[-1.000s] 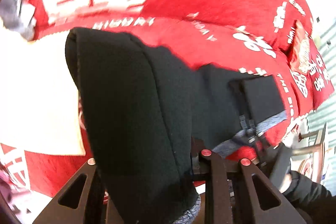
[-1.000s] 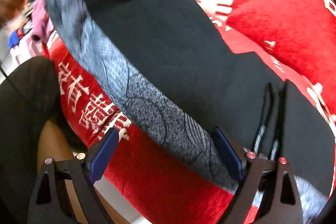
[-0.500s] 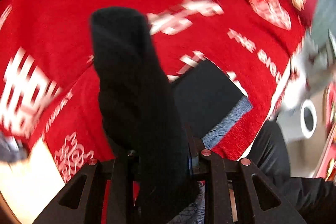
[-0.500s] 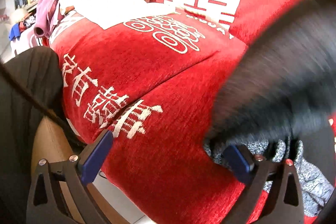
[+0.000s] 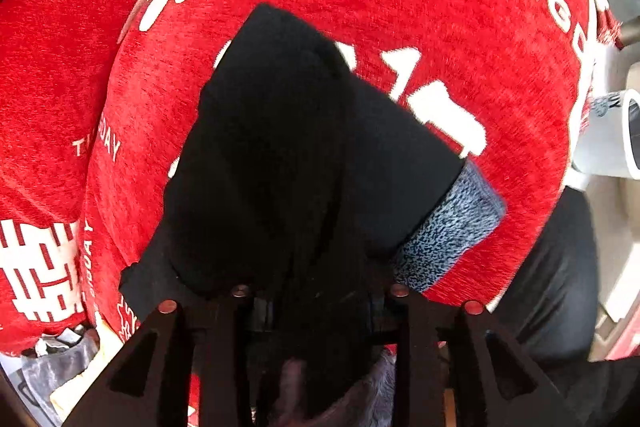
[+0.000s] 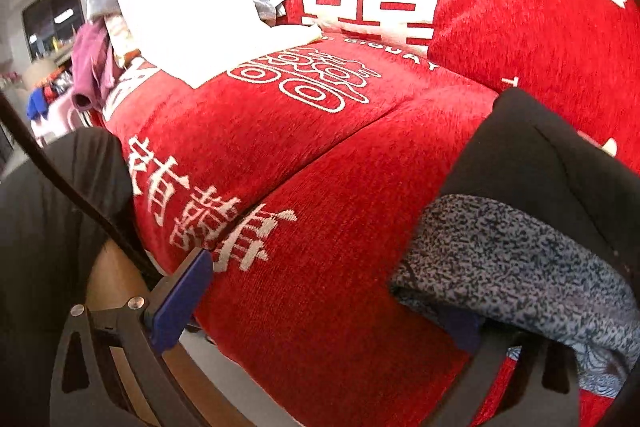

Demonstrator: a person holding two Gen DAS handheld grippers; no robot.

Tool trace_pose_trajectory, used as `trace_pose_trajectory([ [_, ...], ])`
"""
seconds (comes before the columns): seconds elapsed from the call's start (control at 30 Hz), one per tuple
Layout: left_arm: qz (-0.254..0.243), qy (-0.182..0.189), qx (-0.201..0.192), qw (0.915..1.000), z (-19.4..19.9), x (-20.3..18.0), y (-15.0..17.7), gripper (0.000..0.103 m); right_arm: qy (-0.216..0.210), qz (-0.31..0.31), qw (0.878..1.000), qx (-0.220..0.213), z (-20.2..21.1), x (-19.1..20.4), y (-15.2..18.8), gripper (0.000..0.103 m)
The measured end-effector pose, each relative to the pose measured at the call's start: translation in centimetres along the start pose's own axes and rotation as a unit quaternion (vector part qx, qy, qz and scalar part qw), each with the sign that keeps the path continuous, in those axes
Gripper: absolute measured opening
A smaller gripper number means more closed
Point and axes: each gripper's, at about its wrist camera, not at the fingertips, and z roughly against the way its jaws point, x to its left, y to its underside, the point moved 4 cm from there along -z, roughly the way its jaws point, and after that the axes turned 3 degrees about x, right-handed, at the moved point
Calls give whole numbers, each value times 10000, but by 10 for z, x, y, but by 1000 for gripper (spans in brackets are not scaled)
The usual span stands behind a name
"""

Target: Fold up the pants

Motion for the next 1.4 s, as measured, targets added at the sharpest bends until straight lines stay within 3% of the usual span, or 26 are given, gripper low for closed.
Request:
trace_pose_trajectory([
  [0.07, 67, 260, -311, 9992, 21, 11, -3, 55, -80, -19, 10000, 42, 4, -4, -2, 102],
  [0.13, 344, 268, -557, 9975, 36, 28, -3, 79, 25, -124, 9999, 45, 12, -14, -3, 102],
  [0.23, 704, 568, -782, 9928, 58, 57, -1, 79, -185, -549, 9983, -30, 26, -37, -4, 102],
  [0.37, 1104, 1065, -1501, 9767, 107, 97, 18, 79, -635, -928, 9936, -57, 55, -54, -3, 102],
  [0.5, 1486, 1174, -1975, 9618, 128, 137, 55, 79, -393, -1405, 9892, -164, 91, -96, 9, 102],
  [0.6, 1966, 1059, -2223, 9490, 107, 165, 91, 99, 78, -1951, 9805, -197, 115, -141, 31, 102],
  [0.67, 2204, 815, -2334, 9436, 81, 170, 114, 99, 45, -2416, 9700, -271, 130, -170, 47, 102],
  [0.7, 2322, 819, -2267, 9423, 62, 169, 124, 99, -114, -2715, 9617, -364, 137, -183, 55, 102],
  [0.83, 2936, 1106, -1839, 9315, -5, 159, 144, 99, 35, -3794, 9218, -791, 166, -235, 81, 102],
  [0.9, 3252, 1125, -1735, 9228, -33, 153, 152, 99, 162, -4264, 8974, -1124, 178, -257, 91, 102],
  [0.93, 3376, 1197, -1701, 9180, -45, 151, 155, 99, 232, -4334, 8933, -1168, 178, -265, 92, 102],
  [1.03, 3709, 1553, -1738, 8989, -64, 145, 162, 102, 633, -4155, 9037, -821, 161, -278, 87, 102],
  [1.1, 3931, 1802, -1785, 8838, -70, 146, 166, 102, 613, -3923, 9162, -535, 145, -283, 78, 102],
  [1.17, 3957, 1856, -1789, 8815, -72, 146, 167, 102, 575, -3556, 9326, -213, 125, -279, 63, 90],
  [1.2, 3950, 1809, -1789, 8828, -72, 146, 167, 102, 710, -3374, 9387, 25, 116, -275, 57, 64],
  [1.27, 3939, 1668, -1776, 8863, -71, 144, 167, 103, 1316, -2910, 9470, 344, 112, -267, 43, 44],
  [1.3, 3957, 1599, -1786, 8866, -69, 143, 167, 103, 1404, -2836, 9478, 390, 117, -265, 37, 28],
  [1.4, 3990, 1500, -1916, 8841, -63, 140, 166, 103, 1347, -2932, 9461, 283, 135, -266, 28, 18],
])
